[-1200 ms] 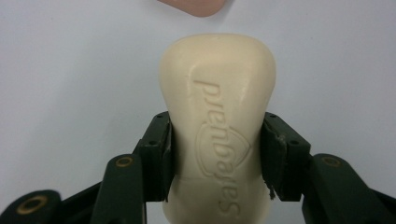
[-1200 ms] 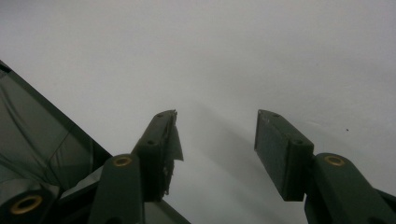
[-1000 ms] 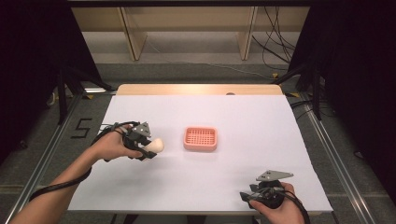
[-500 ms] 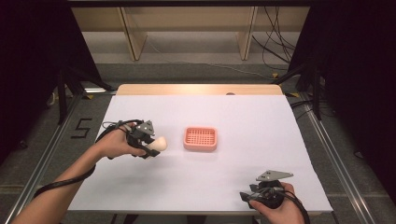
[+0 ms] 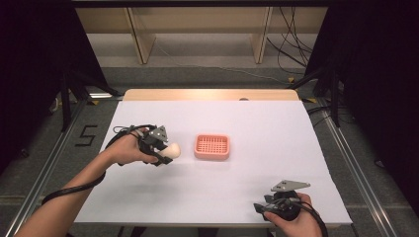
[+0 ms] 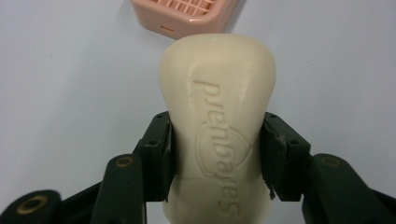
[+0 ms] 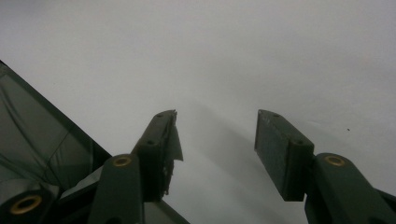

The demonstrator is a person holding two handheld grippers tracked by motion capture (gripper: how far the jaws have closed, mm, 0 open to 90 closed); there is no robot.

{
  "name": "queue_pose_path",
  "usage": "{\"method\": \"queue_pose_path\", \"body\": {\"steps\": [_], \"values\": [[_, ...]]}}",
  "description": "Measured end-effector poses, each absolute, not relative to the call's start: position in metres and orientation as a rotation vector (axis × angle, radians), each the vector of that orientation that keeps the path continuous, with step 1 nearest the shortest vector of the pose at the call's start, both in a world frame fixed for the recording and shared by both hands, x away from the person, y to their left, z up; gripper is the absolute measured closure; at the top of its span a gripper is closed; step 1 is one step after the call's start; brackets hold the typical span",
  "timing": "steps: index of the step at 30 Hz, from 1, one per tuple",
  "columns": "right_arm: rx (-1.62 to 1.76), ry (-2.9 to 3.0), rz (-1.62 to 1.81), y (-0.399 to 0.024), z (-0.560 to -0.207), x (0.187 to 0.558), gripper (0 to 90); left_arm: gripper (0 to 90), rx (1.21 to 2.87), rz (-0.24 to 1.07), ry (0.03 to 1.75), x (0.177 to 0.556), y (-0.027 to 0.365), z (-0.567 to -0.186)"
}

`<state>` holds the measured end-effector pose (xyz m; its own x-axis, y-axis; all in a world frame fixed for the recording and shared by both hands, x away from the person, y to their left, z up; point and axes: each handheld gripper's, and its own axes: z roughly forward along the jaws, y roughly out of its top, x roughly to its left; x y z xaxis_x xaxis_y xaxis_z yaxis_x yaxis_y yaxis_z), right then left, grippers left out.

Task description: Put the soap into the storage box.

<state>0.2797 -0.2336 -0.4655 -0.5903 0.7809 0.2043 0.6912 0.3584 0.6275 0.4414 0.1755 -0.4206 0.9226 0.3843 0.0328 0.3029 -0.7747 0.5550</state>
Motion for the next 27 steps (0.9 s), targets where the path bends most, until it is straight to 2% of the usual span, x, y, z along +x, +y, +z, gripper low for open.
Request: {"method": "queue_pose_path", "body": {"steps": [27], "values": [[1.346,2.432,1.006,-0.234,-0.464,0.279,48.7,49.6,2.557,0.212,0.415,0.452,0.158,-0.416]]}}
